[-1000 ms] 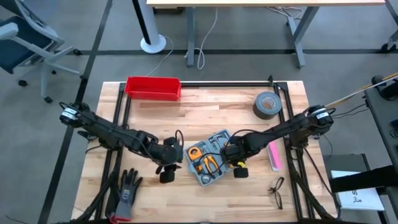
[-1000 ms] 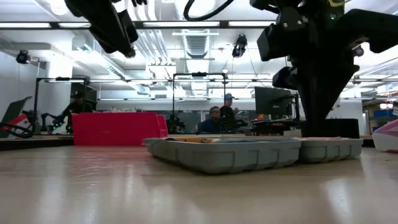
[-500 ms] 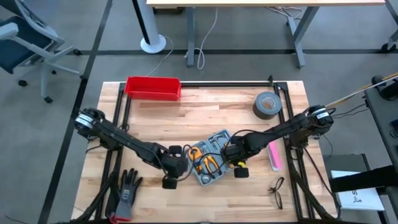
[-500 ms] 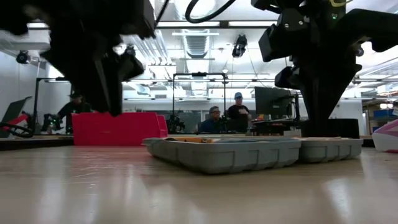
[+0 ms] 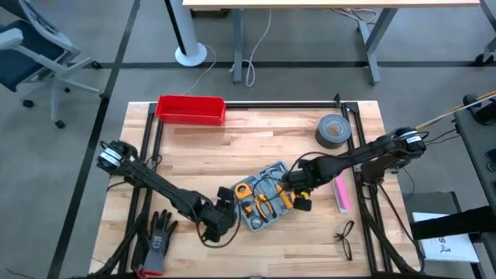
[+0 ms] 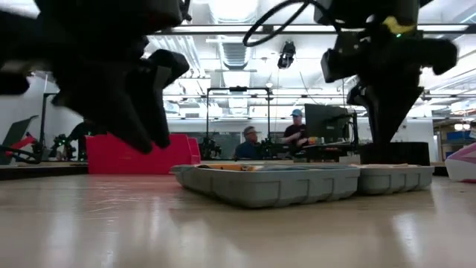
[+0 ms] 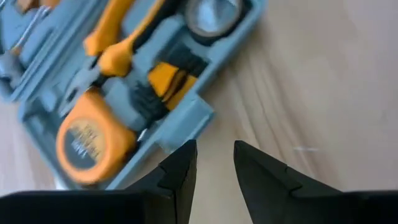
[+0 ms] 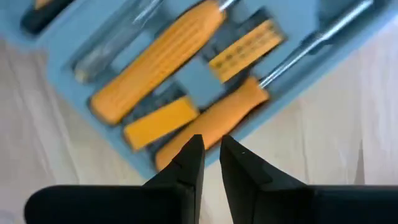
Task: Prefit tool cases
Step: Close the gray toolbox
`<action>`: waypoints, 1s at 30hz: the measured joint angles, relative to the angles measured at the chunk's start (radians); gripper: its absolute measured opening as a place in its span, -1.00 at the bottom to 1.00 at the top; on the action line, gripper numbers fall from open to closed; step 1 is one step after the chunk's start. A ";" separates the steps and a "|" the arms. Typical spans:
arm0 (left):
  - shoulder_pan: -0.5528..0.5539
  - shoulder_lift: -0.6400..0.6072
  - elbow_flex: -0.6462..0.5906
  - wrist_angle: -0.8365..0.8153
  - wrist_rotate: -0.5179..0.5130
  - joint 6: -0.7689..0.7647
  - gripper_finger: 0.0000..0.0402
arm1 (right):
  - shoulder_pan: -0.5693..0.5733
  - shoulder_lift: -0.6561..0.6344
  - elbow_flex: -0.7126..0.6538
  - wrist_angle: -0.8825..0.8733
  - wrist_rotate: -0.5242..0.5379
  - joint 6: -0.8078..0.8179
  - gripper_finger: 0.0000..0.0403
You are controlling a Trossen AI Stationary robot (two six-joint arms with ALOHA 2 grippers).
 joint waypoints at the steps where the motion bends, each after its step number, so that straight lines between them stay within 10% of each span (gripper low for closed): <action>1: -0.003 0.012 0.000 0.011 -0.003 0.024 -0.43 | -0.014 -0.013 -0.013 0.019 0.000 0.014 -0.82; 30: -0.015 0.099 0.000 0.082 -0.219 0.184 -0.33 | -0.153 -0.097 -0.106 0.032 0.008 0.280 -0.64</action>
